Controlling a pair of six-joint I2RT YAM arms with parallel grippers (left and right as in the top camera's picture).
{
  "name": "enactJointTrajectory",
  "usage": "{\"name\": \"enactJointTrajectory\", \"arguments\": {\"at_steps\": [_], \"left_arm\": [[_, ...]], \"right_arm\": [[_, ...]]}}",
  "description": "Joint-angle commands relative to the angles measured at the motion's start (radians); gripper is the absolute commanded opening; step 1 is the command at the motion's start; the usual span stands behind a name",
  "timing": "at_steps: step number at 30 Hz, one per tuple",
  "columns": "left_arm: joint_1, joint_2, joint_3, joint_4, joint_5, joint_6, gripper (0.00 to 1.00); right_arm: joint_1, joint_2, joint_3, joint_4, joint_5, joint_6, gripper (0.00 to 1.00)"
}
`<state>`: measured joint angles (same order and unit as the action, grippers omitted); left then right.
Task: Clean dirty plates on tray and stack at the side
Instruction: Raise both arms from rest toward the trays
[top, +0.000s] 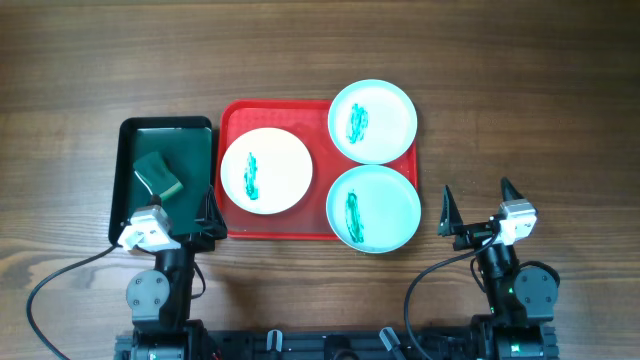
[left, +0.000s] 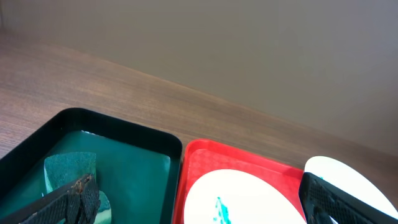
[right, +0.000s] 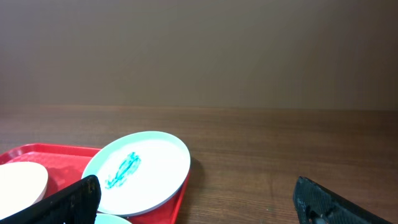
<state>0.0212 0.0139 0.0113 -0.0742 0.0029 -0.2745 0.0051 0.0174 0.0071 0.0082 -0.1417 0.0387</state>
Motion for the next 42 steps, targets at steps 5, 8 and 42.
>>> {"name": "enactJointTrajectory", "arguments": {"at_steps": [5,8,42], "left_arm": [[-0.005,-0.001,-0.005,-0.001,0.005,0.017,1.00],[-0.005,-0.001,-0.006,-0.001,0.005,0.017,1.00],[-0.004,0.026,0.189,-0.028,0.008,-0.002,1.00]], "right_arm": [[0.002,-0.003,-0.002,0.004,-0.016,-0.012,1.00],[0.002,-0.003,-0.002,0.004,-0.017,-0.012,1.00],[0.002,0.047,0.125,0.186,-0.142,0.077,1.00]]}}
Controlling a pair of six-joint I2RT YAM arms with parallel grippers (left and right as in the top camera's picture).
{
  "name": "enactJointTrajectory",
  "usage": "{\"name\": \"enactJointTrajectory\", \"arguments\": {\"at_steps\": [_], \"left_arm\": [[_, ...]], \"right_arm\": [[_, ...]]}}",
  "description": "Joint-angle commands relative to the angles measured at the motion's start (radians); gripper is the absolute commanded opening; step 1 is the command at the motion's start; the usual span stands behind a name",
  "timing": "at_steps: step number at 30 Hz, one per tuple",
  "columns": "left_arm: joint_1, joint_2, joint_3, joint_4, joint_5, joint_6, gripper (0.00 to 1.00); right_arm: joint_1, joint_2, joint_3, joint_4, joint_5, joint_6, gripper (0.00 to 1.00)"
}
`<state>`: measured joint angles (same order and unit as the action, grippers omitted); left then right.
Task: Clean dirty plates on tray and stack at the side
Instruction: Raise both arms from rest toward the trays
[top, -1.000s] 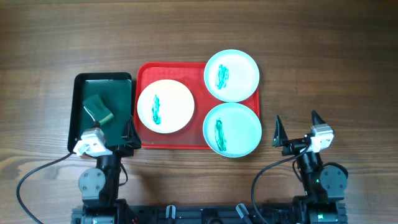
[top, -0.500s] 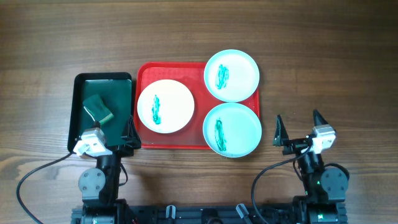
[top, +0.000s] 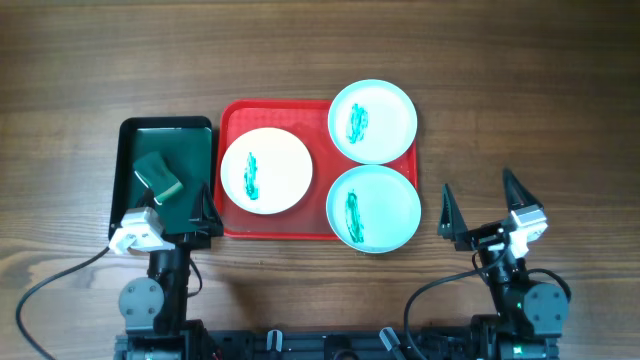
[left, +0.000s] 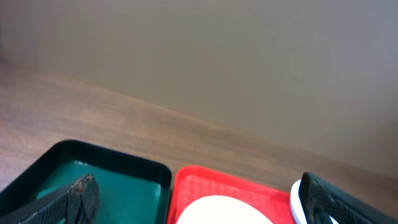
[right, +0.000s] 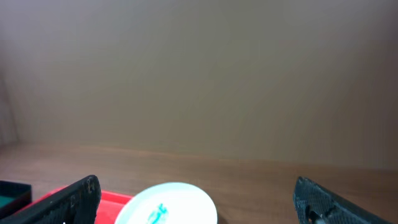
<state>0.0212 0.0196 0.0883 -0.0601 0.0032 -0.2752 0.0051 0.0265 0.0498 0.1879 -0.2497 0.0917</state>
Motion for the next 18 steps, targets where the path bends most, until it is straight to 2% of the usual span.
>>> {"name": "enactJointTrajectory", "arguments": {"at_steps": [1,5,8,15,18], "left_arm": [[-0.004,0.039,0.155,-0.078,0.008,-0.001,1.00],[-0.004,0.189,0.374,-0.218,0.008,0.000,1.00],[-0.004,0.402,0.613,-0.383,0.008,0.010,1.00],[-0.005,0.941,1.133,-0.917,-0.012,0.066,1.00],[-0.005,1.246,1.343,-1.194,-0.021,0.060,1.00]], "right_arm": [[0.002,0.068,0.114,0.005,-0.034,0.025,1.00],[0.002,0.272,0.309,-0.026,-0.094,0.024,1.00],[0.002,0.476,0.505,-0.111,-0.157,0.023,1.00],[0.002,0.870,0.918,-0.494,-0.286,0.012,1.00],[0.002,1.125,1.167,-0.792,-0.381,-0.070,1.00]]}}
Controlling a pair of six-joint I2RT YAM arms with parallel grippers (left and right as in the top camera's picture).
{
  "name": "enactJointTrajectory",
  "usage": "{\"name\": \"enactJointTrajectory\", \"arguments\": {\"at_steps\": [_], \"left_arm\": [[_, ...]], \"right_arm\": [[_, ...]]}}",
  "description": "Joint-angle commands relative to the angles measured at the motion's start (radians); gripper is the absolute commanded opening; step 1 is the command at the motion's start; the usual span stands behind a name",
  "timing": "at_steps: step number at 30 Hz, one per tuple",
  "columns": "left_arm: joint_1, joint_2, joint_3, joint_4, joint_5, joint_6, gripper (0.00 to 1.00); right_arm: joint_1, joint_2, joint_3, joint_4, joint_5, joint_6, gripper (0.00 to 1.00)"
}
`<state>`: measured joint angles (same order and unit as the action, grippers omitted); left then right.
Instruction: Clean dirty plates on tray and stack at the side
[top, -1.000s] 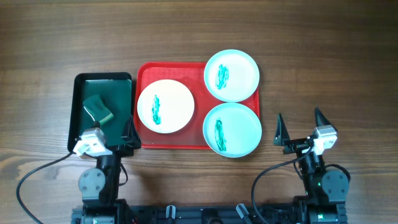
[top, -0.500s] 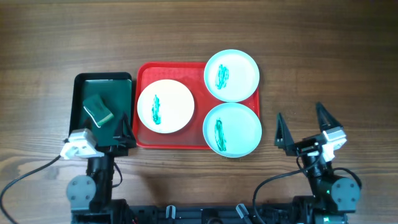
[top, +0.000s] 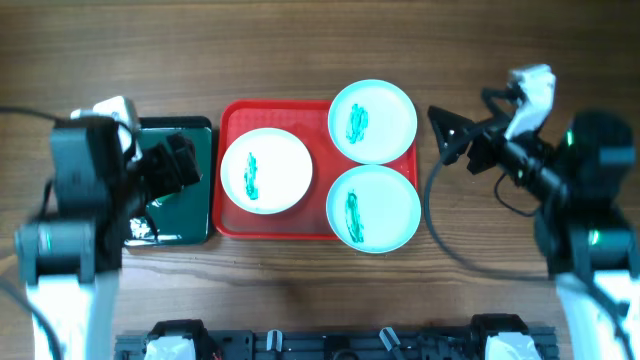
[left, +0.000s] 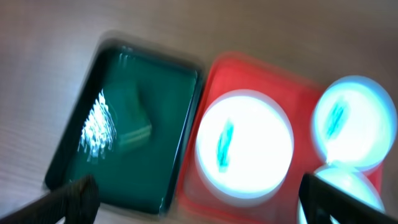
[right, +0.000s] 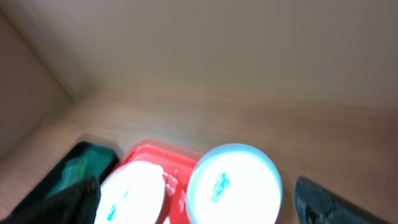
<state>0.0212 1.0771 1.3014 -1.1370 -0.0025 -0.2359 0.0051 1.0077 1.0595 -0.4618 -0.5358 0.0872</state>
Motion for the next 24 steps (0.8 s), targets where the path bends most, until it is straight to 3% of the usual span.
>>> {"name": "enactJointTrajectory", "arguments": {"at_steps": [1,2,4,6,9,10,13,14,15,17,19,22,24], "left_arm": [[-0.005,0.243,0.138,-0.138,0.002,0.019,1.00],[-0.005,0.309,0.138,-0.154,0.045,0.019,1.00],[-0.005,0.394,0.138,-0.160,0.090,0.019,1.00],[-0.005,0.500,0.138,-0.158,0.093,0.019,1.00],[-0.005,0.607,0.138,-0.148,0.121,0.019,1.00],[-0.005,0.624,0.138,-0.134,0.156,0.019,1.00],[-0.005,0.640,0.138,-0.061,0.223,0.019,1.00],[-0.003,0.638,0.139,-0.026,0.221,0.005,0.92],[0.010,0.638,0.147,-0.003,0.150,-0.129,0.82],[0.042,0.637,0.177,-0.030,0.037,-0.278,0.78],[0.079,0.636,0.221,-0.084,-0.045,-0.301,0.73],[0.103,0.636,0.258,-0.133,-0.104,-0.275,0.80],[0.103,0.636,0.257,-0.137,-0.103,-0.269,0.90]], "right_arm": [[0.003,0.192,0.204,-0.206,-0.094,-0.071,1.00],[0.003,0.278,0.283,-0.323,-0.093,-0.100,1.00],[0.003,0.367,0.336,-0.401,-0.091,-0.112,1.00],[0.003,0.447,0.337,-0.383,-0.094,-0.069,1.00],[0.006,0.537,0.337,-0.350,-0.095,0.160,1.00],[0.022,0.556,0.337,-0.346,-0.090,0.136,0.99],[0.142,0.567,0.337,-0.363,0.097,0.133,0.93],[0.204,0.570,0.338,-0.356,0.181,0.174,0.91],[0.283,0.586,0.341,-0.342,0.256,0.211,0.86],[0.376,0.644,0.378,-0.332,0.306,0.258,0.80],[0.440,0.747,0.456,-0.339,0.307,0.261,0.71],[0.512,0.921,0.563,-0.344,0.307,0.261,0.52],[0.555,1.015,0.574,-0.336,0.307,0.276,0.41]]}}
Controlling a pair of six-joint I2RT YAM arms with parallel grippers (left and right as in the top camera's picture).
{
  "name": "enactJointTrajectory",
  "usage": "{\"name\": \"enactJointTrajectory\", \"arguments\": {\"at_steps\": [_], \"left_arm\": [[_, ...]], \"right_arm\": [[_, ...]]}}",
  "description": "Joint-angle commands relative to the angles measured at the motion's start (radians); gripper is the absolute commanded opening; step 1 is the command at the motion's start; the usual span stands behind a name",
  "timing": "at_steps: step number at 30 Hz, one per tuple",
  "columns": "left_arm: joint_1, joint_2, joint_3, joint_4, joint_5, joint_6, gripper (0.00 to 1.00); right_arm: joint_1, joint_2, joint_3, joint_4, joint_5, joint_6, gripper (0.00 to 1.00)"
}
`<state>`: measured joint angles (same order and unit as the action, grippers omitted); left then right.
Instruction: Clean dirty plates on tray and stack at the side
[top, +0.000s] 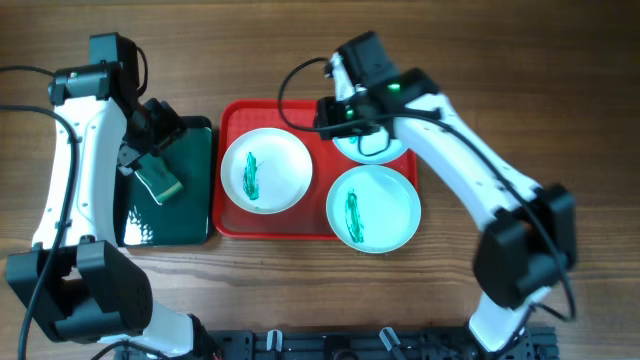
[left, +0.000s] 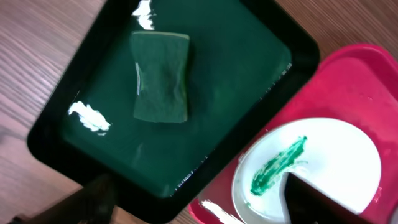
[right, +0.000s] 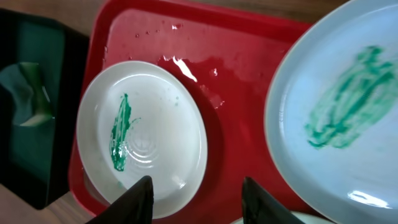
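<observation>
Three plates smeared green lie on the red tray (top: 230, 120): a white plate (top: 265, 170) on the left, a pale blue plate (top: 385, 145) at the far right, partly under my right arm, and another pale blue plate (top: 372, 207) at the near right. The green sponge (top: 158, 178) rests in the black tray (top: 200, 200). My left gripper (left: 199, 208) hangs open above the black tray's right rim, sponge (left: 160, 78) ahead of it. Open too, my right gripper (right: 199, 202) hovers over the red tray between the white plate (right: 143, 137) and the far blue plate (right: 339, 112).
The black tray (left: 261, 56) holds shallow water and sits against the red tray's (right: 230, 50) left side. Bare wooden table (top: 520, 80) lies to the right of the red tray and along the near edge.
My right gripper has gone from beside the red tray's right edge to above the tray, near the white plate. My left gripper now looks straight down at the sponge. Both remain open.
Both arms first rested at the table's near edge, open, facing the trays. They then stood slightly higher. After that the left was above the black tray and the right was out beside the red tray. Now each hovers open over its tray.
</observation>
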<state>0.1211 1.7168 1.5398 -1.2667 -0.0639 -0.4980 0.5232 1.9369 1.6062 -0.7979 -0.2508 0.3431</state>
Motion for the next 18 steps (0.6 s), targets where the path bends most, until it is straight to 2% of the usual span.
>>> {"name": "enactJointTrajectory", "arguments": {"at_steps": [1,5,10,14,16,18], "left_arm": [[0.003,-0.004,0.019,-0.011,-0.039,-0.006,0.91],[0.004,-0.003,0.018,-0.022,-0.039,-0.004,0.88],[0.004,-0.003,0.018,-0.021,-0.039,-0.005,0.81],[0.004,-0.002,0.018,-0.021,-0.039,-0.005,0.79],[0.004,-0.002,0.018,-0.020,-0.039,-0.005,0.77],[0.004,-0.002,0.011,-0.013,-0.039,-0.005,0.70]], "right_arm": [[0.049,0.122,0.027,-0.002,0.021,0.024,0.35],[0.078,0.207,0.026,0.013,0.018,0.023,0.25],[0.108,0.253,0.021,0.016,0.019,0.029,0.22],[0.109,0.298,0.021,0.023,0.038,0.108,0.21],[0.109,0.303,0.021,0.035,0.065,0.140,0.13],[0.109,0.306,0.021,0.038,0.102,0.167,0.04]]}}
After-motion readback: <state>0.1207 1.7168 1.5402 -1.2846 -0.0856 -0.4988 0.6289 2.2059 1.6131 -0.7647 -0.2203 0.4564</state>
